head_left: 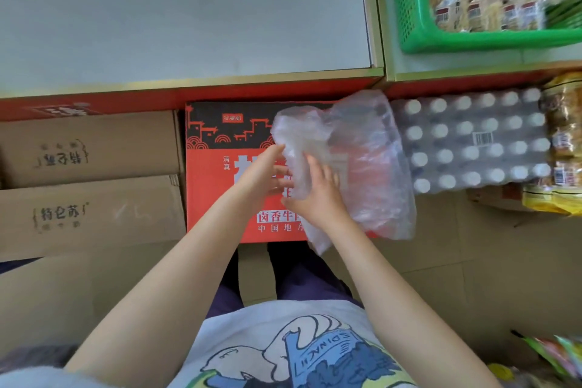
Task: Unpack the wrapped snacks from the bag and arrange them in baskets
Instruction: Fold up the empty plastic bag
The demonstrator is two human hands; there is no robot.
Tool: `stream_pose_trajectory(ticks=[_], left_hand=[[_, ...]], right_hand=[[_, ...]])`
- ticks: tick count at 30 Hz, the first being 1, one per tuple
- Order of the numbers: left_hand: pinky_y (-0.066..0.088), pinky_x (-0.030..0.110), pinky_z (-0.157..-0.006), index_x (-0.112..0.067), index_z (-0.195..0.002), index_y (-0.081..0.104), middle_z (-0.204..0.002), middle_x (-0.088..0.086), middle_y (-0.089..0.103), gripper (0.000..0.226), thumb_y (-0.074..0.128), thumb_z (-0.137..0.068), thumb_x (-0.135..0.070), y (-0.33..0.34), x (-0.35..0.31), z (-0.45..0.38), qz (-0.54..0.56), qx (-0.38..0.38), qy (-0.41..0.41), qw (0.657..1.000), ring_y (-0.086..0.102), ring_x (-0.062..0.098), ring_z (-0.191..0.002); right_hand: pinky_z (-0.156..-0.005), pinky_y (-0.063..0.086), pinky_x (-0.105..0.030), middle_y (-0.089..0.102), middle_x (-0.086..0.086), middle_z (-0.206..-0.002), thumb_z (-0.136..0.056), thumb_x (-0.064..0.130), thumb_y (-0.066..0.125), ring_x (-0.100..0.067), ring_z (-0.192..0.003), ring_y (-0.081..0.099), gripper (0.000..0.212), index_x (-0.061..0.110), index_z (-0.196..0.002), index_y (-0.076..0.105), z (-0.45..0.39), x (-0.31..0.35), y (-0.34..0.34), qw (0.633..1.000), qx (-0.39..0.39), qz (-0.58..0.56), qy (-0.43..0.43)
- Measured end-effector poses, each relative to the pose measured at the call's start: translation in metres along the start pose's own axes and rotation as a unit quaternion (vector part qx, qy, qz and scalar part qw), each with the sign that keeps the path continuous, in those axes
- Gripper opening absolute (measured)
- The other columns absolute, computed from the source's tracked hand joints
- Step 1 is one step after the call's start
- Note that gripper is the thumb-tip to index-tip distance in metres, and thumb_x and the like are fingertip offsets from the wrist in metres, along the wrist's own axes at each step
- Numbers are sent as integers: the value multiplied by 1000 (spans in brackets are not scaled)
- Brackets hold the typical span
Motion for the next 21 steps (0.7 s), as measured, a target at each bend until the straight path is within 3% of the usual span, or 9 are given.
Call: stream_pose_trajectory(ticks=[2,4,6,7,8,10,13,18,21], left_hand=[[49,38,-78,-22,-116,58,-75,4,65,29,45,-102,-43,-5,-4,10,44,22,21,999,63,22,-71],[56,39,-76,-23,-117,63,-69,5,63,25,47,-101,-32,-20,-11,19,72,-6,61,996,62,19,-64],[60,39,-77,-18,-115,69,-79,1,63,25,51,-98,-21,-39,-24,21,28,-74,142,987,62,11,-70],[58,38,-82,-18,-111,71,-90,-2,63,25,51,-96,-17,-47,-32,22,-51,-113,205,971,61,6,-80],[54,36,-90,-18,-111,71,-103,-4,62,25,52,-94,-16,-48,-39,23,-154,-145,276,938,58,2,-94],[43,39,-103,-17,-119,68,-126,2,57,31,56,-91,-15,-34,-41,22,-355,-165,395,831,49,13,-121],[34,46,-109,-17,-137,56,-154,9,41,48,53,-91,-25,-2,-19,11,-541,-140,474,681,31,32,-146],[15,49,-122,-20,-159,24,-168,2,10,79,36,-93,-63,27,1,-6,-654,-61,460,597,2,25,-155],[7,53,-124,-20,-161,10,-167,-1,-2,103,34,-82,-82,28,7,-26,-699,-40,434,567,-6,22,-155]], right_hand=[[-108,44,-43,51,-1,-144,-83,20,74,-20,-132,49,80,29,-152,33,2,11,8,986,36,-163,-13],[-99,52,-40,67,3,-123,-87,17,69,-14,-114,63,53,27,-137,52,1,17,7,964,48,-261,3],[-91,55,-31,72,7,-111,-91,15,67,-11,-104,68,31,28,-119,62,-3,15,-3,949,50,-311,25],[-85,54,-27,72,8,-107,-92,13,66,-11,-101,68,26,27,-113,63,-5,12,-10,946,48,-319,31],[-80,53,-25,71,8,-105,-93,13,66,-14,-101,68,22,24,-111,62,-9,6,-19,953,32,-300,34],[-73,44,-26,67,3,-104,-93,15,67,-21,-103,66,22,15,-114,61,-16,-10,-37,976,-15,-213,46],[-74,38,-25,64,-8,-116,-92,17,68,-28,-110,62,37,8,-125,53,-21,-31,-45,986,-53,-138,74],[-75,46,-31,62,-12,-123,-90,21,71,-32,-109,63,57,8,-133,36,-11,-52,-41,983,-100,-130,76],[-91,51,-44,49,-21,-131,-81,24,77,-37,-117,53,77,2,-141,34,0,-31,-56,966,-225,123,-46]])
Point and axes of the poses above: each hand's wrist, its own z-axis away from the middle knuckle, its own y-axis out of the palm, x = y × z, the point moved 9 cm from there along -z, towards the middle knuckle
